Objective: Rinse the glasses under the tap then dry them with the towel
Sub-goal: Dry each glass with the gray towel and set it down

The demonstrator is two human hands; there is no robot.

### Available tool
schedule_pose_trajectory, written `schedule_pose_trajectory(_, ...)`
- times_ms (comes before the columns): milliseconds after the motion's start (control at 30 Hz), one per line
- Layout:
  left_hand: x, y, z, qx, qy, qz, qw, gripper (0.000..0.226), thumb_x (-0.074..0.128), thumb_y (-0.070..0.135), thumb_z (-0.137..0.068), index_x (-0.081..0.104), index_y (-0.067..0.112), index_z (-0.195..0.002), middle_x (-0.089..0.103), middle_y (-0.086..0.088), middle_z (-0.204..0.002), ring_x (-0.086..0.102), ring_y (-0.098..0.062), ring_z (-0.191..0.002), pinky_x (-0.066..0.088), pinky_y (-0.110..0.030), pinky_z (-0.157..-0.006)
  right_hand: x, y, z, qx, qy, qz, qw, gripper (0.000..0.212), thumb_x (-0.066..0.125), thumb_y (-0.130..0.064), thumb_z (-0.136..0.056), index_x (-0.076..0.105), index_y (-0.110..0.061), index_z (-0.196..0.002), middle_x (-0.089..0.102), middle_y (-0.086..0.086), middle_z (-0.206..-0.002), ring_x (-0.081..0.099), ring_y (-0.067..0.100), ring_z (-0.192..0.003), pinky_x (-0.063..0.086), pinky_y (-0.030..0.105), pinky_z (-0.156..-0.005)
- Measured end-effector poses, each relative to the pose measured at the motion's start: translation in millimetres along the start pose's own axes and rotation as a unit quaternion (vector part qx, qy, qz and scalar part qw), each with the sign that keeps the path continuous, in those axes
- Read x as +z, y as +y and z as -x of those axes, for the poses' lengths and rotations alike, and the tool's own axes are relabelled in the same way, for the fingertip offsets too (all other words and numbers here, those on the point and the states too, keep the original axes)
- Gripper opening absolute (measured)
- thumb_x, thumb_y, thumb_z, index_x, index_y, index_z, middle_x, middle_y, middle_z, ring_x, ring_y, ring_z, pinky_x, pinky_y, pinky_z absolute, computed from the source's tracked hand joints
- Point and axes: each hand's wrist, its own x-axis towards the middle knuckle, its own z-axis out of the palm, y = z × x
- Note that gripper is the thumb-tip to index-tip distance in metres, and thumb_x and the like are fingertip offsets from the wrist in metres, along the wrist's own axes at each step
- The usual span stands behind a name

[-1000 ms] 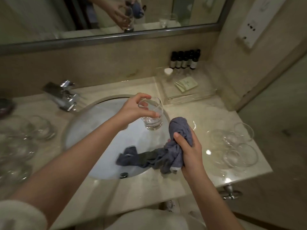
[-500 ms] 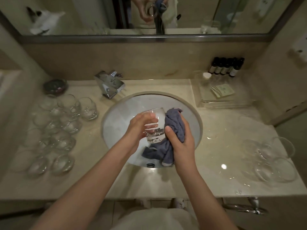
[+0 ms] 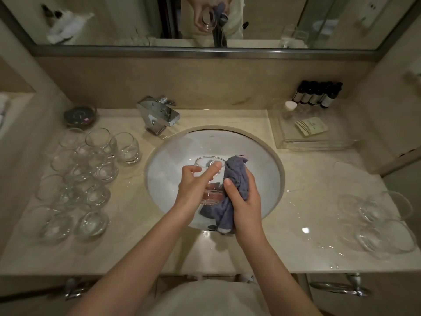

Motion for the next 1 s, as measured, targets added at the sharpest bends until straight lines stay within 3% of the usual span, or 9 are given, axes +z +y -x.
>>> schedule_pose_trajectory(200, -9.5, 13.4, 5.3, -0.046, -0.120, 0.118, 0.985, 0.047, 0.077, 0.044, -0.069, 0.062, 0.015, -0.102, 0.071, -0.013, -0.105, 0.068, -0.022, -0.072, 0.052, -0.029, -0.060, 5.2, -2.4, -6.6, 0.044, 0.030, -0.103, 0.993, 0.030, 0.063, -0.018, -0.092, 0.059, -0.022, -0.121, 0.068, 0.008, -0.114, 0.065, 0.030, -0.107, 0.048, 0.053, -0.100)
schedule_pose_trajectory(267, -7.6, 12.9, 6.5, -0.019, -0.095, 0.073, 0.993, 0.036, 0.068, 0.049, -0.078, 0.065, 0.020, -0.100, 0.068, -0.006, -0.100, 0.064, -0.017, -0.077, 0.047, -0.027, -0.062, 6.2, -2.6, -5.8, 0.049, 0.035, -0.113, 0.992, 0.031, 0.060, -0.014, -0.093, 0.058, -0.018, -0.124, 0.067, 0.009, -0.117, 0.064, 0.027, -0.110, 0.046, 0.052, -0.102)
schedule_pose_trajectory(367, -7.6, 10.9, 5.7, 0.017, -0.032, -0.002, 0.999, 0.047, 0.058, 0.061, -0.069, 0.065, 0.023, -0.096, 0.062, 0.000, -0.094, 0.057, -0.013, -0.074, 0.045, -0.027, -0.064, 7.3, -2.7, -4.3, 0.033, 0.033, -0.104, 0.993, 0.027, 0.060, -0.012, -0.093, 0.060, -0.026, -0.117, 0.069, 0.001, -0.112, 0.065, 0.022, -0.108, 0.046, 0.051, -0.103)
schedule_pose_trajectory(467, -8.5, 6.0, 4.3, 0.038, 0.009, -0.005, 0.999, 0.046, 0.061, 0.063, -0.078, 0.053, 0.023, -0.102, 0.069, -0.006, -0.102, 0.066, -0.017, -0.076, 0.056, -0.037, -0.068, 9.2, -3.3, -5.7, 0.007, 0.024, -0.056, 0.998, 0.031, 0.067, -0.024, -0.087, 0.060, -0.033, -0.116, 0.069, -0.004, -0.112, 0.065, 0.018, -0.109, 0.046, 0.050, -0.102)
schedule_pose_trajectory(533, -8.4, 5.5, 4.0, 0.048, 0.009, -0.021, 0.999, 0.046, 0.065, 0.055, -0.084, 0.049, 0.021, -0.110, 0.068, -0.006, -0.104, 0.068, -0.015, -0.076, 0.052, -0.029, -0.060, 11.9, -4.2, -5.7, -0.008, 0.012, -0.027, 1.000, 0.038, 0.065, -0.031, -0.083, 0.058, -0.035, -0.120, 0.068, -0.004, -0.116, 0.064, 0.017, -0.111, 0.046, 0.049, -0.102)
schedule_pose_trajectory(633, -11.8, 11.0, 5.4, 0.029, -0.029, 0.035, 0.999, 0.050, 0.070, 0.048, -0.079, 0.054, 0.016, -0.114, 0.071, -0.009, -0.102, 0.070, -0.019, -0.078, 0.049, -0.023, -0.052, 15.0, -6.3, -6.5, 0.003, 0.016, -0.045, 0.999, 0.041, 0.065, -0.031, -0.082, 0.058, -0.032, -0.122, 0.067, 0.000, -0.117, 0.064, 0.020, -0.111, 0.046, 0.051, -0.102)
schedule_pose_trajectory(767, -13.2, 19.6, 11.6, -0.016, -0.122, 0.114, 0.986, 0.049, 0.061, 0.056, -0.071, 0.068, 0.016, -0.097, 0.070, -0.009, -0.091, 0.067, -0.019, -0.071, 0.051, -0.030, -0.061, 14.5, -6.6, -11.6, 0.076, 0.041, -0.164, 0.983, 0.028, 0.066, -0.021, -0.090, 0.060, -0.021, -0.118, 0.070, 0.011, -0.112, 0.067, 0.031, -0.102, 0.048, 0.057, -0.097)
schedule_pose_trajectory(900, -12.6, 16.3, 0.2, 0.036, -0.023, -0.030, 0.999, 0.038, 0.052, 0.060, -0.089, 0.069, 0.026, -0.095, 0.063, -0.003, -0.096, 0.063, -0.019, -0.083, 0.053, -0.034, -0.078, 14.4, -6.6, -8.6, 0.070, 0.052, -0.150, 0.985, 0.026, 0.060, -0.016, -0.093, 0.059, -0.021, -0.118, 0.068, 0.010, -0.113, 0.067, 0.029, -0.102, 0.049, 0.054, -0.097)
schedule_pose_trajectory(1000, -11.2, 10.8, -0.7, 0.088, 0.039, -0.082, 0.992, 0.052, 0.051, 0.076, -0.077, 0.054, 0.033, -0.105, 0.069, 0.001, -0.093, 0.069, -0.021, -0.085, 0.057, -0.045, -0.082, 14.5, -7.5, -7.8, 0.053, 0.049, -0.134, 0.988, 0.032, 0.060, -0.015, -0.093, 0.057, -0.021, -0.124, 0.066, 0.010, -0.118, 0.065, 0.025, -0.107, 0.049, 0.048, -0.099)
